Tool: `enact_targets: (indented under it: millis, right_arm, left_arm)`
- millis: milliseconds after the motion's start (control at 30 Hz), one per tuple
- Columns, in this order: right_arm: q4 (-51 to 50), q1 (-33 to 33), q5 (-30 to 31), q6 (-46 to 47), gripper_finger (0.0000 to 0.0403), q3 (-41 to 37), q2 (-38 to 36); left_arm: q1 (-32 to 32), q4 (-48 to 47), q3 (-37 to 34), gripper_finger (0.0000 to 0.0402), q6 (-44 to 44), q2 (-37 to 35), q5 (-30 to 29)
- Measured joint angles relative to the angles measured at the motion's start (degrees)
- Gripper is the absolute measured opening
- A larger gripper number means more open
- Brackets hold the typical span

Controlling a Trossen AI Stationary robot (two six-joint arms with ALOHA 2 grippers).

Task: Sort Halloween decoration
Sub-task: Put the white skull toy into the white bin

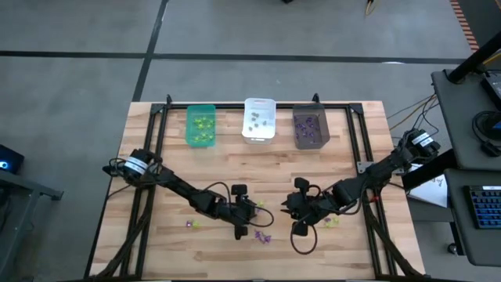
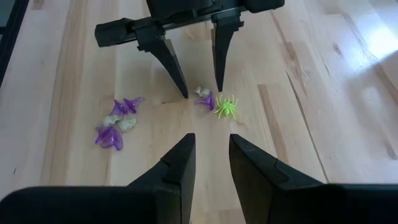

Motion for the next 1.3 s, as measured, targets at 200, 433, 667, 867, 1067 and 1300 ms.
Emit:
enact_targets:
  millis: [200,433,667,867,1067,1300]
  right_arm:
    - [0.02,0.02,0.01,0.0,0.0081,0.0,0.0]
    - [0.02,0.02,0.02,0.0,0.0078,0.0,0.0]
    - [0.02,0.02,0.01,0.0,0.0084,0.0,0.0]
    - [0.02,0.02,0.0,0.0,0.0077,0.0,-0.02]
    - [0.03,0.02,0.02,0.0,0.0082,0.0,-0.02]
    - [0.03,0.0,0.01,0.0,0.0081,-0.01,-0.07]
  left_arm:
    - [0.02,-0.12,0.0,0.012,0.01,0.0,-0.38]
    - [0.02,-0.15,0.0,0.0073,-0.17,0.0,-0.4]
    - [0.02,-0.17,0.0,0.0043,-0.21,0.0,-0.4]
    - [0.02,-0.69,0.0,0.0038,-0.21,-0.89,-0.47]
    - [0.02,-2.29,-0.02,0.0037,-0.21,-2.27,-1.26]
    - [0.09,-6.46,-0.02,0.0037,2.86,-8.1,-1.26]
